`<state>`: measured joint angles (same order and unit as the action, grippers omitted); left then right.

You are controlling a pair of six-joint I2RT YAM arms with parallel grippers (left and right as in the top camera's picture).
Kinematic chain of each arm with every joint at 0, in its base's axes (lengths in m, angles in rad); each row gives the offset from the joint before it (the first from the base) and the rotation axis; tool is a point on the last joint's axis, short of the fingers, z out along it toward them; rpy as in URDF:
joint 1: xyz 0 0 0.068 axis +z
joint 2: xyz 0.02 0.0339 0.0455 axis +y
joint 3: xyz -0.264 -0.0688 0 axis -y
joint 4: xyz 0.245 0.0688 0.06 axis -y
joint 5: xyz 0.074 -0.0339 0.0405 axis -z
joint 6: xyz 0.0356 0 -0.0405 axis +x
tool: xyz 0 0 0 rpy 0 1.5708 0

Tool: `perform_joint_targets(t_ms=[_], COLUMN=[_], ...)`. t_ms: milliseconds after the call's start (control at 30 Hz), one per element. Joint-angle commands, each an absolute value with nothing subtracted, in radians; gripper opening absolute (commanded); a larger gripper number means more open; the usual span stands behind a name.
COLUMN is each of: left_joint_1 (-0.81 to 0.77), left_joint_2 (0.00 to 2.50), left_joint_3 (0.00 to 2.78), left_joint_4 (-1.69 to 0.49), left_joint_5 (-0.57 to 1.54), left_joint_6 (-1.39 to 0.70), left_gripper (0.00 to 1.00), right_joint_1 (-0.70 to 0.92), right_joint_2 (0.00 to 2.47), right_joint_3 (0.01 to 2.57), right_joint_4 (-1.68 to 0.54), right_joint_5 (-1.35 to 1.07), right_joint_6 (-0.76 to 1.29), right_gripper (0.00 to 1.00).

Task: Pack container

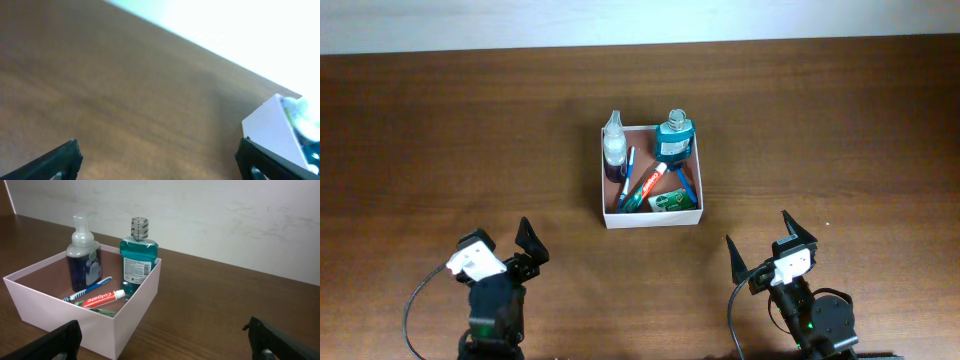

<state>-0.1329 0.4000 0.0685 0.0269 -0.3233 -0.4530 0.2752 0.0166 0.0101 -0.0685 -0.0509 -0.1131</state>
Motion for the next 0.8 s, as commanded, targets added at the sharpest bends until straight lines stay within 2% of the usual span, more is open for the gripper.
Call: perform_joint_targets(t_ms=[0,200,433,600,767], left_joint_1=[-0.130,-0.130,-0.125,-0.069,-0.036], left_joint_2=[0.352,0.289,0.213,0.144,0.103], left_joint_3=[0.049,0.037,0.008,0.008,0.008], left_joint_4=[0.037,0.034,-0.048,-0.057,-0.058], left_joint_5=[-0.337,-0.336,-0.329,-0.254,-0.251], left_joint_6=[-0.294,-0.082,-0.046,0.073,0.084], left_gripper=[0.99,0.99,0.99,0.99,0.99], right_joint_1=[0.268,0.268,0.268,0.268,0.268], right_joint_2=[0.015,0.015,0.015,0.015,0.015], right_joint_3=[0.006,0.006,0.006,0.006,0.006], right_joint_4=[-0.075,-0.075,-0.075,-0.075,-0.075], right_joint_5=[-0.053,-0.053,-0.053,-0.053,-0.053], right_joint_6=[-0.120,-0.120,-0.120,-0.120,-0.120], right_gripper=[0.99,0.98,0.99,0.99,0.99])
